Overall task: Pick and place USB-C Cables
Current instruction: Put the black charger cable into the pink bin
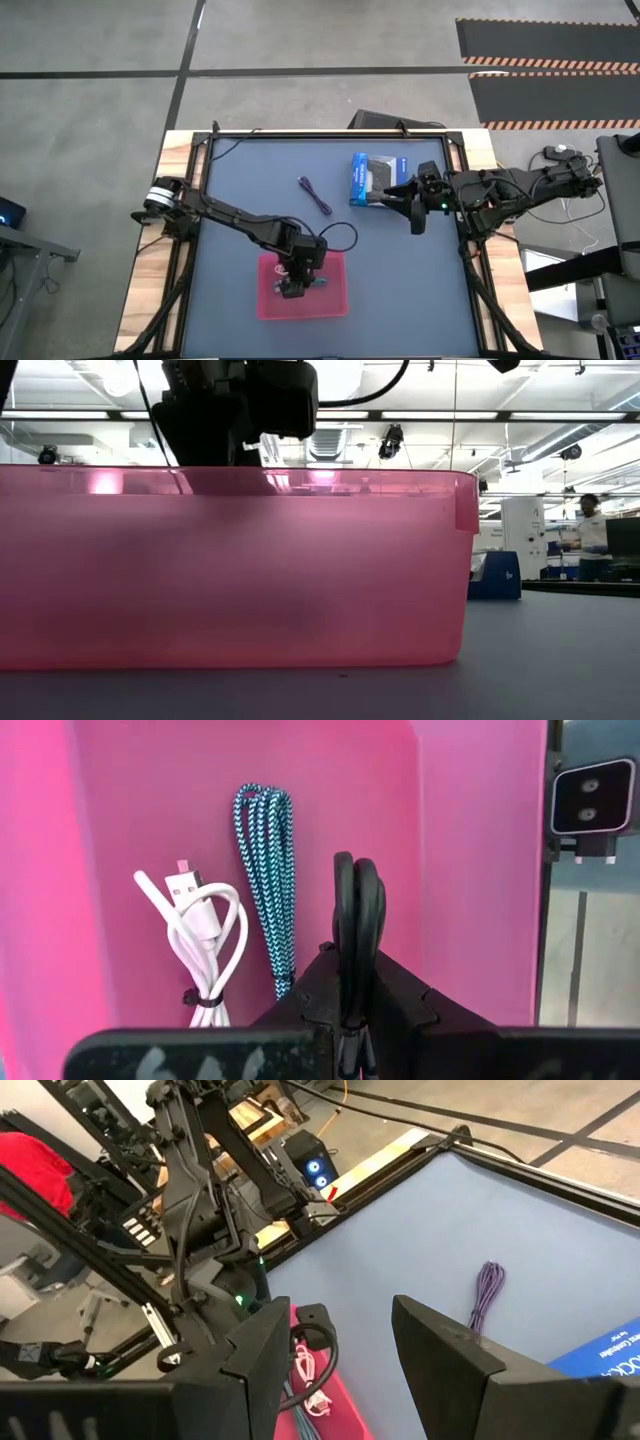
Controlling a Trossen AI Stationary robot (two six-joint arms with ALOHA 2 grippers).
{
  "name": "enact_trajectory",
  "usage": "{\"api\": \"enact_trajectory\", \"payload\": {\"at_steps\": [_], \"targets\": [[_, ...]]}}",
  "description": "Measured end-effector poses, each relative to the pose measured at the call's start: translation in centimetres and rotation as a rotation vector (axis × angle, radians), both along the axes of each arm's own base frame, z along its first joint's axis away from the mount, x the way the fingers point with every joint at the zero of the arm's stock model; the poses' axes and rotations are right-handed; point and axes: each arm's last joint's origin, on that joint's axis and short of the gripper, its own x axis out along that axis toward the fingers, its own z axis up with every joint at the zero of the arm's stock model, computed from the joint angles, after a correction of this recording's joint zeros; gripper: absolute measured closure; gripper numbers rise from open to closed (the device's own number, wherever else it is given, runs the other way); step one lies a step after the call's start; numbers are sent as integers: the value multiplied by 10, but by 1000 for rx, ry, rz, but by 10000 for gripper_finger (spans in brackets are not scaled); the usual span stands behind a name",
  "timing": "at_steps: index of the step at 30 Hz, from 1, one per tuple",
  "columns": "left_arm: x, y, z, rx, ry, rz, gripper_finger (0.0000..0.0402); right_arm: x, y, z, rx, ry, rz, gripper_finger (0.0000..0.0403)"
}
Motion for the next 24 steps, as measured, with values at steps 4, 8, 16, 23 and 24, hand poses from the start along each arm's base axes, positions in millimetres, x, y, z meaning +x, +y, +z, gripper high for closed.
{"api": "enact_trajectory", "payload": {"at_steps": [4, 8, 16, 23, 24], "targets": [[-2, -6, 0, -13, 4, -23, 388, 0, 0, 0, 1, 0, 2, 234], [-5, -14, 0, -14, 4, -46, 388, 0, 0, 0, 1, 0, 2, 234], [-4, -25, -10, -7, 25, -72, 388, 0, 0, 0, 0, 0, 2, 234], [2, -26, -24, 1, 41, -71, 388, 0, 0, 0, 2, -1, 2, 234], [2, -26, -25, 2, 42, -70, 388, 0, 0, 0, 3, -1, 2, 234]]}}
